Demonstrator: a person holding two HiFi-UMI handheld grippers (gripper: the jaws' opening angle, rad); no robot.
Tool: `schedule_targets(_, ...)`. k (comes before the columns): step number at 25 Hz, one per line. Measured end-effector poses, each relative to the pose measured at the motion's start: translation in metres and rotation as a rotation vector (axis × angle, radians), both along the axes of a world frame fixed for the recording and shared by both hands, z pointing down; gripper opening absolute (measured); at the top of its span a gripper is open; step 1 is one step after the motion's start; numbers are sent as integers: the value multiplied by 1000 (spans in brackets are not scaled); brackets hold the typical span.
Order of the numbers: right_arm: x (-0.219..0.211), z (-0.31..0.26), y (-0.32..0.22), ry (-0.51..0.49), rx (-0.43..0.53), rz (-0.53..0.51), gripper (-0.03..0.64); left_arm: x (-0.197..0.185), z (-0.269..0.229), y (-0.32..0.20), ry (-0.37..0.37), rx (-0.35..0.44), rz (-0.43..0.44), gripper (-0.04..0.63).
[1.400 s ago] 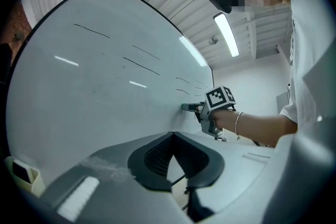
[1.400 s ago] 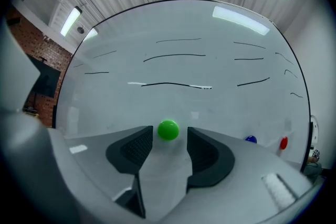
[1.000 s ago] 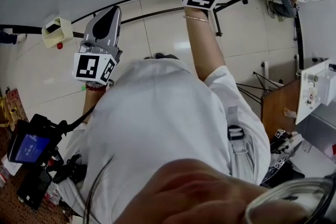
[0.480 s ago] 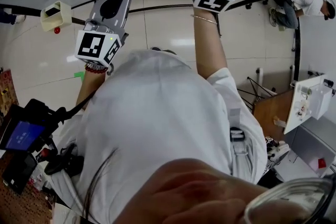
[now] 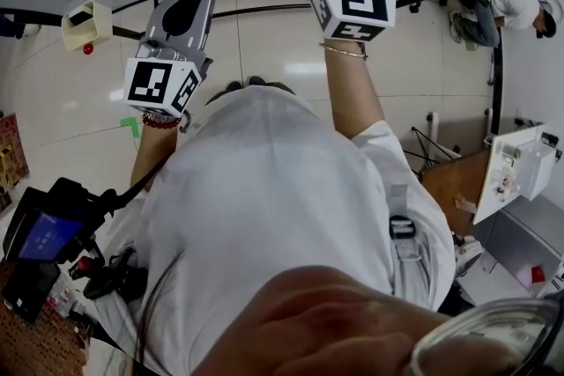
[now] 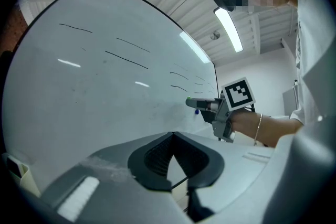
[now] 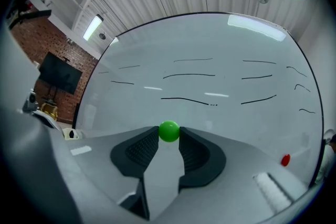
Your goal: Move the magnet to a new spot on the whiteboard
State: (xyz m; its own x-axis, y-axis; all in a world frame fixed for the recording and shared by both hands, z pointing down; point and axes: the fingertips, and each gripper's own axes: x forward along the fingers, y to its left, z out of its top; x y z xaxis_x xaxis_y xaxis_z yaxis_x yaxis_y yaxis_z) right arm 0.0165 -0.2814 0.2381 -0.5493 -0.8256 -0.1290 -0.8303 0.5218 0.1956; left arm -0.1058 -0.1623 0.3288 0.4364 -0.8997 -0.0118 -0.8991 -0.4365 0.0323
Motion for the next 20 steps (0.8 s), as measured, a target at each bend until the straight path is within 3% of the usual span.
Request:
schedule_targets(4,1,13,12,9,-18,-40,126,-10,9,8,-17,-24,-50,6)
schedule_targets(12,43,38,44,-16,-54,-20,126,-27,19,11,-17,-56,-72,6)
schedule_targets(20,76,41,83,-49,-57,79,126,-9,38,31,-19,-113,14,6)
